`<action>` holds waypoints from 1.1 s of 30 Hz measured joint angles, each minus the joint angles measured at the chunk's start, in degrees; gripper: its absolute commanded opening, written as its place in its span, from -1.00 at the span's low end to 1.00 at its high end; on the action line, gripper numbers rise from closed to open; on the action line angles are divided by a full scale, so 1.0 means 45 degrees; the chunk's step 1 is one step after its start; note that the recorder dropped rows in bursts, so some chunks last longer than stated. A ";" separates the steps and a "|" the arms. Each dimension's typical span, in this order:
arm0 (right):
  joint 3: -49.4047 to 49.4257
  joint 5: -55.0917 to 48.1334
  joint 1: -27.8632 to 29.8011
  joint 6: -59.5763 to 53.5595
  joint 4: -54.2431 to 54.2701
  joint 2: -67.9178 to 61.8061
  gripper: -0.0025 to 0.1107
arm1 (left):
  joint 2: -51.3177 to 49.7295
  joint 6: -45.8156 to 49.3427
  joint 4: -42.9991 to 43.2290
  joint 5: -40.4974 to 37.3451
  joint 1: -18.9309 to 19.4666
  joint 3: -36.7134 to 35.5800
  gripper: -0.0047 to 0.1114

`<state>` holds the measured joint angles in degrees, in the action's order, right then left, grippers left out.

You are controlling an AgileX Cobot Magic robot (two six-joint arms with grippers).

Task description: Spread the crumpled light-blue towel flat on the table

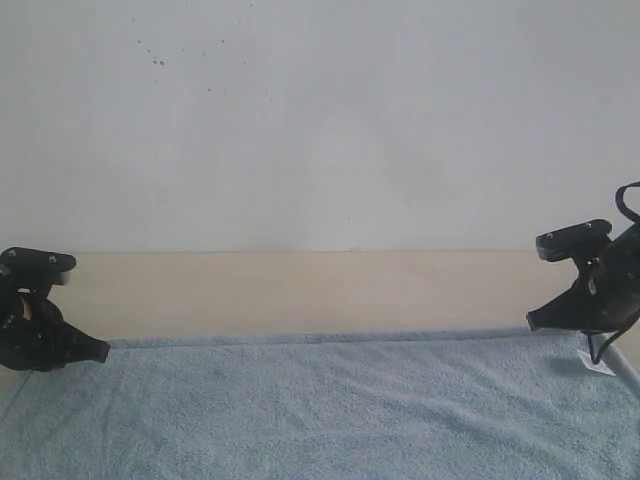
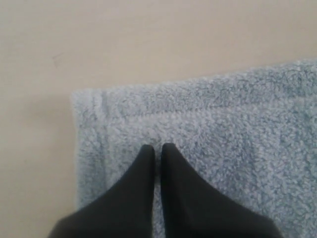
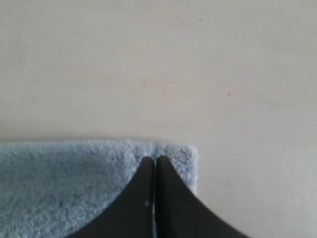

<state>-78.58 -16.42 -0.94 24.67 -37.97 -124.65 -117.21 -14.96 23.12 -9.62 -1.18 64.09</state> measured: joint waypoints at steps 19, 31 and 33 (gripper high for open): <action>-0.0241 -0.0193 0.0000 -0.0074 0.0188 -0.0467 -0.96 | -0.0222 0.0000 0.0030 0.0291 0.0000 0.0416 -0.84; -0.2002 -0.0798 0.0049 -0.0158 0.0352 -0.1344 -0.96 | -0.0599 0.0000 0.0294 0.0463 0.0000 0.0491 -0.84; -0.2183 -0.0989 0.0049 -0.0190 0.0420 -0.1437 -0.96 | -0.0629 0.0000 0.0323 0.0486 0.0000 0.0586 -0.84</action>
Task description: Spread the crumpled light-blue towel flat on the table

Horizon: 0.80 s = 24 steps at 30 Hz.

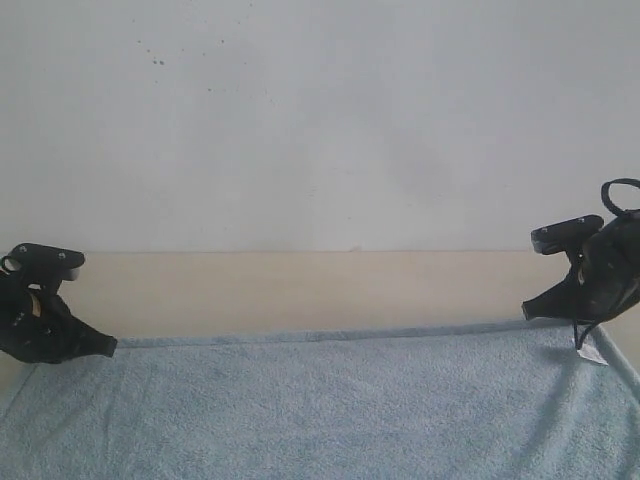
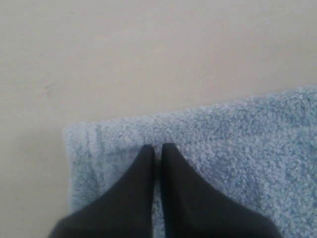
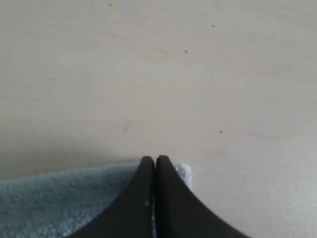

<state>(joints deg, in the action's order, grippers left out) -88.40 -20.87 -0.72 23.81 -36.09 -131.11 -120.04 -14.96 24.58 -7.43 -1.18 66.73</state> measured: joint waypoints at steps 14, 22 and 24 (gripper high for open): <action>-0.0133 -0.0127 0.0000 -0.0231 0.0667 -0.0054 -0.96 | -0.0566 0.0000 0.0061 0.0212 0.0000 0.0553 -0.84; -0.0160 -0.0127 0.0000 -0.0659 0.0997 -0.0054 -0.96 | -0.1054 0.0000 0.0117 0.0642 0.0269 0.1115 -0.84; -0.0187 -0.0155 0.0000 -0.0706 0.1018 -0.0054 -0.96 | -0.1164 0.0000 0.0117 0.0739 0.0383 0.1264 -0.84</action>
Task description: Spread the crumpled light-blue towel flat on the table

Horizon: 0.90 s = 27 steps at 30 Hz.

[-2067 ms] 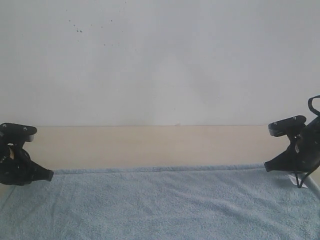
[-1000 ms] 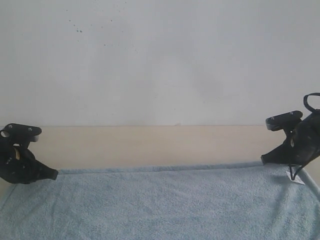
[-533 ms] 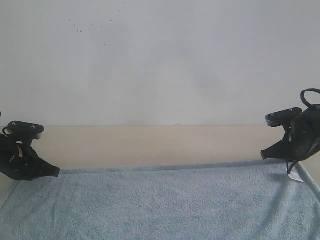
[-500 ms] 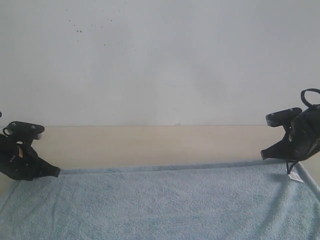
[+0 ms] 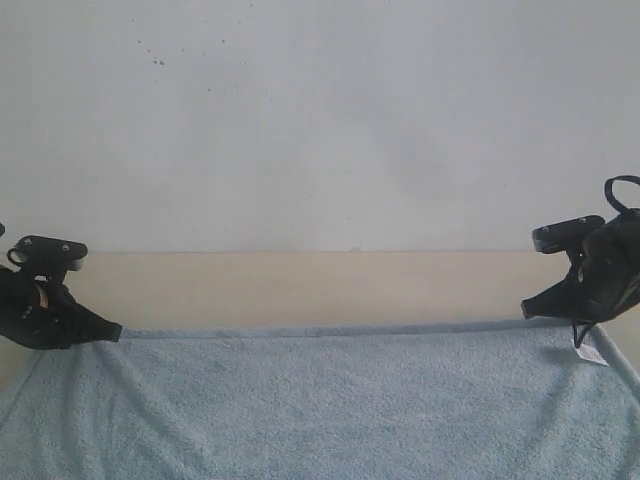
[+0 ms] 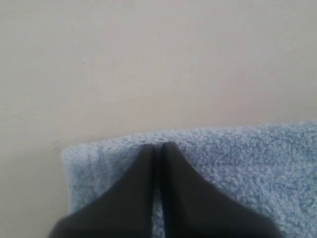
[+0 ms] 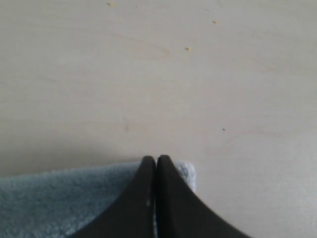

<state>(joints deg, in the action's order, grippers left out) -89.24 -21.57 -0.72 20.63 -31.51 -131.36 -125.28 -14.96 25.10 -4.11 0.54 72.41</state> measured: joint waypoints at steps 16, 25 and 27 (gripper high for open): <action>0.0024 0.0658 0.0000 0.0664 0.0136 0.0633 -0.96 | 0.0285 -0.0176 0.0000 -0.1385 0.0526 0.0221 -0.84; 0.0024 0.0184 0.0000 0.0473 0.0182 0.0846 -0.96 | 0.1218 -0.0176 0.0000 -0.1892 0.0637 0.0098 -0.84; 0.0024 -0.0061 0.0000 0.0442 0.0209 0.0853 -0.96 | 0.1406 -0.0176 0.0000 -0.1847 0.0614 0.0098 -0.84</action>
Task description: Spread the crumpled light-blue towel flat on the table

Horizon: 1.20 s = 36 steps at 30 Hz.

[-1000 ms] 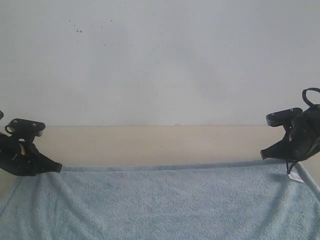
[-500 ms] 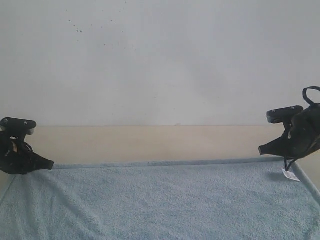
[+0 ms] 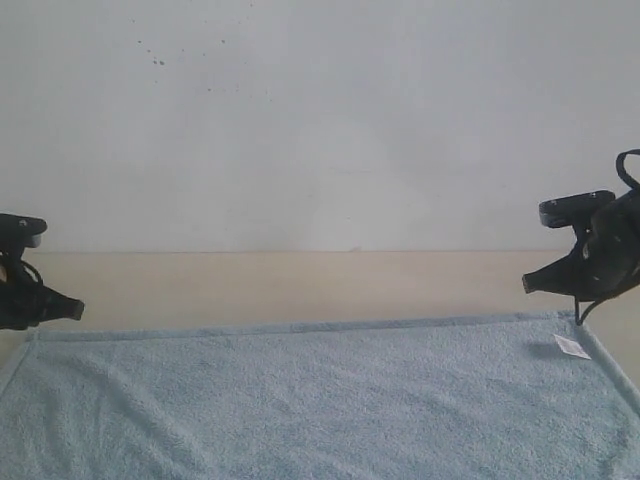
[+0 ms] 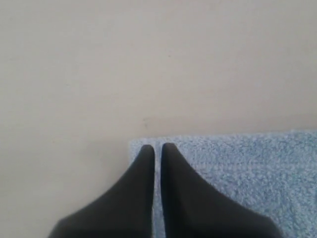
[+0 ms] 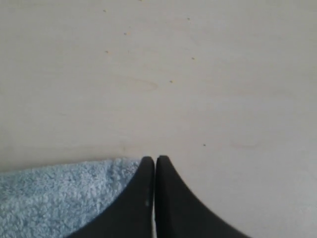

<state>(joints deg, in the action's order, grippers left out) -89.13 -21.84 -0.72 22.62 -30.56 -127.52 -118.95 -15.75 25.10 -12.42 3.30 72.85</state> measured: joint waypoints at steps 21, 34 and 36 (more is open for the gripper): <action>0.6822 0.5989 0.0000 0.0637 0.0026 0.6138 -0.96 | 0.5842 -0.0394 -0.0921 0.2540 -0.0023 -0.3937 -0.84; 1.4431 0.8677 0.0000 0.1689 0.0223 1.5632 -0.96 | 1.7386 -0.0492 -0.2224 0.0753 -0.0248 -1.0326 -0.84; 1.5239 0.8677 0.0000 0.1893 0.0223 1.6710 -0.96 | 1.8391 -0.0492 -0.2254 -0.0190 -0.0702 -1.0647 -0.84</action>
<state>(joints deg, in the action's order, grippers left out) -20.56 17.20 -0.72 31.14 -29.56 -52.32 -36.19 -17.96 14.96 -13.27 0.15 24.94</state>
